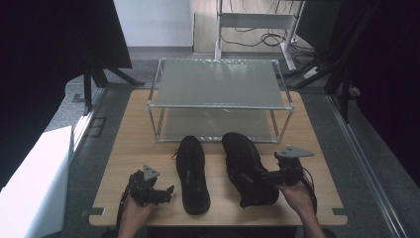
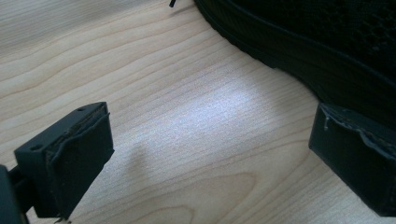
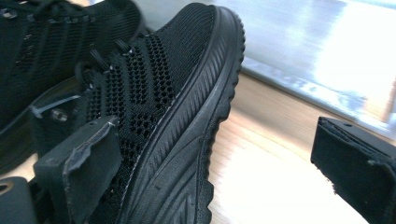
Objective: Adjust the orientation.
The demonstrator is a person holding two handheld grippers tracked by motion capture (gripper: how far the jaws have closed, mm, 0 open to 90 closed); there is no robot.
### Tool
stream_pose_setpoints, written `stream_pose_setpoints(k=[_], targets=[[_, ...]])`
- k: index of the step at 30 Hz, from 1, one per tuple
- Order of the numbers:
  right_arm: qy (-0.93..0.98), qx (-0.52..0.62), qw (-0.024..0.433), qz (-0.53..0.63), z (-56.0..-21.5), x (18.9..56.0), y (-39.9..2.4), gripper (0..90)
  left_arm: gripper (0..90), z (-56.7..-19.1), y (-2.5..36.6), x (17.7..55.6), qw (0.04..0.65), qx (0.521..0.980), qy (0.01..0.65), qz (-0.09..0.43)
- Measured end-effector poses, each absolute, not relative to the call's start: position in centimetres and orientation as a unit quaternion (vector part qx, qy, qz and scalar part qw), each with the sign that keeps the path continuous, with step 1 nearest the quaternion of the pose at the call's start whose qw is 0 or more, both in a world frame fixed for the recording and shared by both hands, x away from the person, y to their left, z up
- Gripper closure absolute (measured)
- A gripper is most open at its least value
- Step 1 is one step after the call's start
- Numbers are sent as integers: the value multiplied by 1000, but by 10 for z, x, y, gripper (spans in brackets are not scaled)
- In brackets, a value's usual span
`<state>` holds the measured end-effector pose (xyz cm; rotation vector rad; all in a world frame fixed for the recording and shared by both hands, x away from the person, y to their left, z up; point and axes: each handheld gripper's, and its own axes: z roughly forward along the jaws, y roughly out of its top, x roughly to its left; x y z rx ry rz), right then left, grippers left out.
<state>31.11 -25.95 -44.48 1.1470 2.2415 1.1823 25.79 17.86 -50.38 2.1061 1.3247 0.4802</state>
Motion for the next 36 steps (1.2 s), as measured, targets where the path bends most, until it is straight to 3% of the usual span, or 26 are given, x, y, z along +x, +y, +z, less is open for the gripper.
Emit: stream_pose_setpoints(k=[8, 9, 11, 18, 27, 36], targets=[[779, 439, 204, 398, -447, 317, -289, 70, 0, -504, 178, 258, 299, 794, 498, 180], [773, 455, 211, 388, -450, 320, -299, 138, 0, -504, 178, 258, 300, 793, 499, 180], [767, 466, 200, 393, -454, 322, -308, 84, 0, -504, 178, 258, 299, 793, 498, 180], [754, 481, 183, 409, -457, 323, -321, 77, 1, -505, 179, 258, 304, 794, 493, 185], [747, 486, 179, 416, -456, 320, -335, 73, 18, -503, 189, 259, 358, 765, 510, 164], [744, 478, 170, 435, -445, 316, -337, 70, 0, -498, 187, 258, 352, 761, 512, 188]])
